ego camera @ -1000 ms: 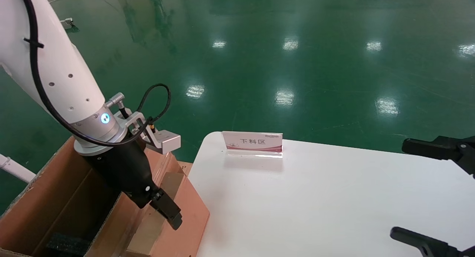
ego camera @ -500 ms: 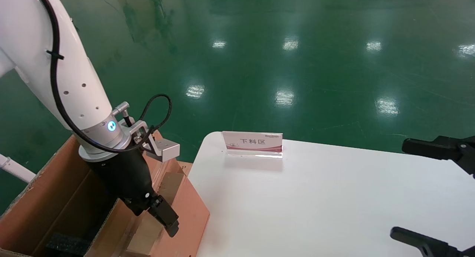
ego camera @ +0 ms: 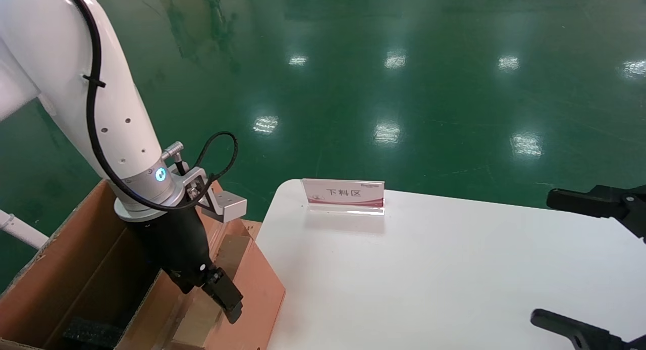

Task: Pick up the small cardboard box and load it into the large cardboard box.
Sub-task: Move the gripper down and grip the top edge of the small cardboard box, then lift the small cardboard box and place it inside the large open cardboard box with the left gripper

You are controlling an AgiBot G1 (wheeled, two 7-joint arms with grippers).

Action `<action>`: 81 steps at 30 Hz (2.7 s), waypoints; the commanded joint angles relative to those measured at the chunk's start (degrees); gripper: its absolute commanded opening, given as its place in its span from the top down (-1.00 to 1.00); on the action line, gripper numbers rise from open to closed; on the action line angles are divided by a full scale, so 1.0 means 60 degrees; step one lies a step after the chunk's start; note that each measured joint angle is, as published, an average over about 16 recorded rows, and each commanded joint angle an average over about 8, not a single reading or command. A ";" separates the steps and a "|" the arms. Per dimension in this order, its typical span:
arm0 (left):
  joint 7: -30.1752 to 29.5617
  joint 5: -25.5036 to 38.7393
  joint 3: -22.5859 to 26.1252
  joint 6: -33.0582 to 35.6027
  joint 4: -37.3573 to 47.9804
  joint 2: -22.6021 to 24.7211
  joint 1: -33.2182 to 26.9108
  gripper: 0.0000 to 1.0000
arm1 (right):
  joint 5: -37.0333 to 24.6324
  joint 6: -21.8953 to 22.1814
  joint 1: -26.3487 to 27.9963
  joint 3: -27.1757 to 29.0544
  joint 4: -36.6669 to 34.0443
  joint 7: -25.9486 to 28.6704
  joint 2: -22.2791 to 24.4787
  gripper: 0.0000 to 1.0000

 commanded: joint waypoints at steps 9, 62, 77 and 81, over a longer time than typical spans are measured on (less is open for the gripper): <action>-0.0004 0.0026 0.0022 -0.0008 0.0011 0.0038 0.0007 1.00 | 0.0000 0.0000 0.0000 0.0000 0.0000 0.0000 0.0000 0.41; 0.0688 0.0411 -0.0364 0.0023 -0.0198 -0.0255 -0.1431 1.00 | 0.0001 0.0002 -0.0002 0.0001 -0.0003 0.0000 0.0001 -1.00; 0.1925 0.0692 0.1524 0.0035 -0.0551 -0.0084 -0.5532 1.00 | 0.0001 0.0002 -0.0002 0.0001 -0.0003 0.0000 0.0001 -1.00; 0.2338 0.0337 0.2620 0.0036 -0.0331 0.0187 -0.6674 1.00 | 0.0001 0.0002 -0.0002 0.0001 -0.0003 0.0000 0.0001 -1.00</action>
